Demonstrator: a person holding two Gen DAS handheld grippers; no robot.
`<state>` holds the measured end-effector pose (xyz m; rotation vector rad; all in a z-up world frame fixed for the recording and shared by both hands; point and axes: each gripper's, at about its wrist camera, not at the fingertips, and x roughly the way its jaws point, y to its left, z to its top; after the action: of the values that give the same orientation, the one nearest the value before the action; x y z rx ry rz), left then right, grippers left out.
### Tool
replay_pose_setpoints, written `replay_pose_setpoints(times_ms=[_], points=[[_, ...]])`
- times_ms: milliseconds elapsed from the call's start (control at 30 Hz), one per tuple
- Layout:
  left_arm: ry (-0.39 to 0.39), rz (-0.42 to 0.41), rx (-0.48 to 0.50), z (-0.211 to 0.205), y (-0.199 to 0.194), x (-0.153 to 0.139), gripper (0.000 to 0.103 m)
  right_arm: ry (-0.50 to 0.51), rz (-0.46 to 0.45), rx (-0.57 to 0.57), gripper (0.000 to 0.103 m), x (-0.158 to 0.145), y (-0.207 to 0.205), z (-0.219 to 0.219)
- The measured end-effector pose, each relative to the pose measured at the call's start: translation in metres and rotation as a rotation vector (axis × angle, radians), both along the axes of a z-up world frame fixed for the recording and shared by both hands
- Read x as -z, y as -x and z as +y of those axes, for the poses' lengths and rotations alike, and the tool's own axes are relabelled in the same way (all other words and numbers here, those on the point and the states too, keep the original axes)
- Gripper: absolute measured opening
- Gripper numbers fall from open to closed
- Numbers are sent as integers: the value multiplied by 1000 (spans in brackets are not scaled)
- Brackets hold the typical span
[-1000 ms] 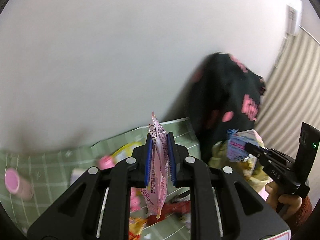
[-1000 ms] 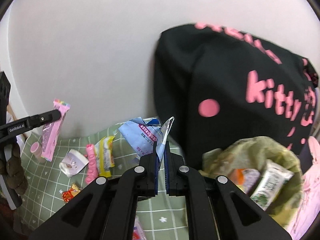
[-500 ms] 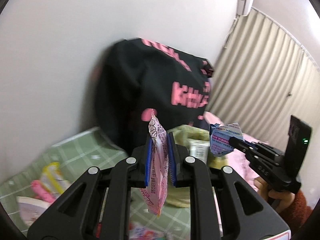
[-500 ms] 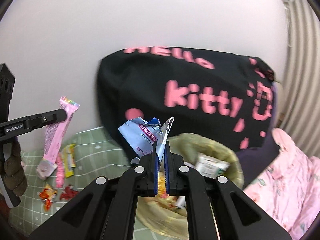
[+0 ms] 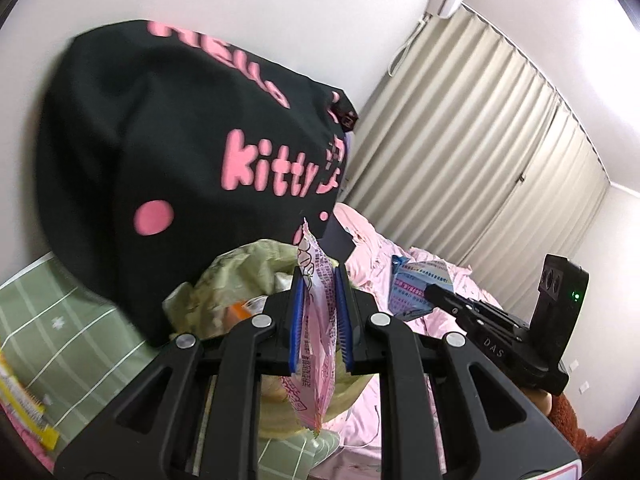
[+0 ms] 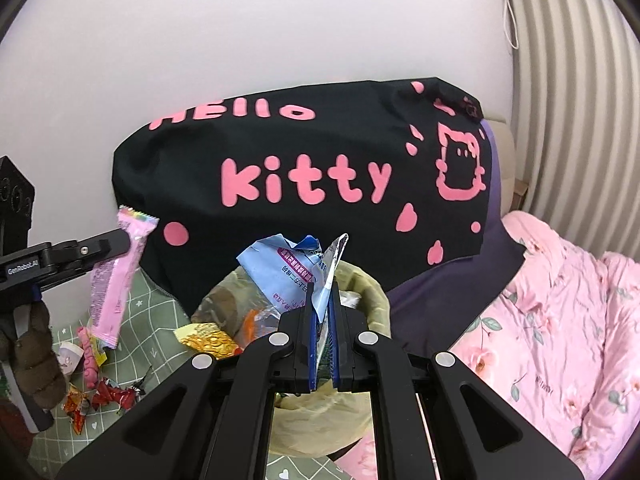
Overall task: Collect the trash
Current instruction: 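Carry the pink and blue wrappers over the yellow trash bag with both tools, then open both tools to drop the wrappers into the trash bag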
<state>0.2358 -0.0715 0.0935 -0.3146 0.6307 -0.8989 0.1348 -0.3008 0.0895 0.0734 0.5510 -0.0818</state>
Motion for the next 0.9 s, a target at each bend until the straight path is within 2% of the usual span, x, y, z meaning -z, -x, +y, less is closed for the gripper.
replay_pose_setpoints(times_ms=[133, 367, 700, 900], points=[[-18, -6, 42, -37, -7, -2, 14, -12, 9, -3, 6, 4, -4, -10], [-81, 15, 73, -81, -26, 9, 14, -50, 101, -34, 6, 37, -20, -16], [-164, 112, 24, -100, -60, 44, 17, -85, 187, -98, 6, 67, -44, -20], [-182, 150, 11, -93, -65, 54, 32, -85, 210, -115, 8, 78, -51, -16]])
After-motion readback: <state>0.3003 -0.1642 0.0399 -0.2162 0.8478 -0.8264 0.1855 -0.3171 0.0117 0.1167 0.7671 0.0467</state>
